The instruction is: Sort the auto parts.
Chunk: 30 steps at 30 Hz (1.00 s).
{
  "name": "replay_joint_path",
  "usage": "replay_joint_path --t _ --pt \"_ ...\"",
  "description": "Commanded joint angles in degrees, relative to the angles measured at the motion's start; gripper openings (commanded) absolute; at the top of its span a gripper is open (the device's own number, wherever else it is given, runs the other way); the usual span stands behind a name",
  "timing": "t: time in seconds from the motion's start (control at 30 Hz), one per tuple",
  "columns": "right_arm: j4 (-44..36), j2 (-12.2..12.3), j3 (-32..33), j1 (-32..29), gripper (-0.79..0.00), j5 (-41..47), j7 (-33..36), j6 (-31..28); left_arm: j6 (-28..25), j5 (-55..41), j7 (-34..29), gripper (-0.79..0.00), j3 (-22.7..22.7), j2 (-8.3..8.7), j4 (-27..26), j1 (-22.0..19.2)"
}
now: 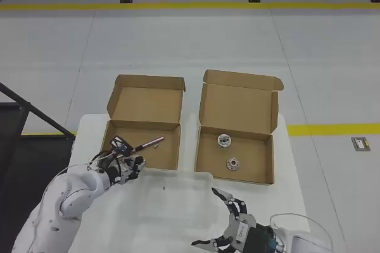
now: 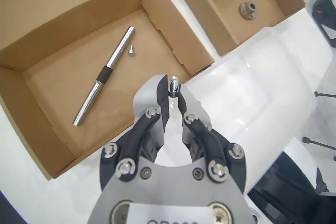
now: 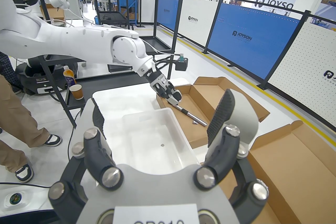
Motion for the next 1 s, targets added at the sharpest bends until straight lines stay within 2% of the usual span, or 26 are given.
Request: replay_joint_path --t 0.0,0.17,0.3,0.57,0.6,0.67,0.77,0.83,0.97 --pt "0.0 0.0 0.0 0.0 0.000 0.0 0.0 0.0 1.0 1.9 1.9 -0.785 3.2 -0.73 4.8 -4.1" --pt "0.0 0.0 0.0 0.0 0.000 0.0 0.0 0.0 1.1 1.3 4.7 -0.785 7.7 -2.35 14.7 -11.8" --pt "0.0 0.0 0.0 0.0 0.000 0.0 0.0 0.0 0.6 2.3 4.0 -0.785 12.2 -3.79 21.7 -16.9" --pt "0.0 0.0 0.0 0.0 0.000 0.0 0.0 0.0 -0.4 3.4 4.3 -0.785 18.4 -6.42 32.3 -23.4" --pt "0.0 0.0 0.0 0.0 0.000 0.0 0.0 0.0 -0.7 3.7 4.4 -0.760 18.9 -6.63 33.2 -23.9" --pt "0.0 0.0 0.0 0.0 0.000 0.0 0.0 0.0 -0.9 4.0 4.8 -0.643 19.7 -7.02 34.7 -24.7" --pt "0.0 0.0 0.0 0.0 0.000 0.0 0.0 0.0 -1.3 3.8 5.6 -0.579 20.1 -7.39 36.1 -25.5" --pt "0.0 0.0 0.0 0.0 0.000 0.0 0.0 0.0 -1.6 3.4 6.2 -0.496 19.8 -7.45 36.4 -25.7" --pt "0.0 0.0 0.0 0.0 0.000 0.0 0.0 0.0 -2.3 4.2 6.7 -0.468 19.1 -7.08 35.5 -25.3"
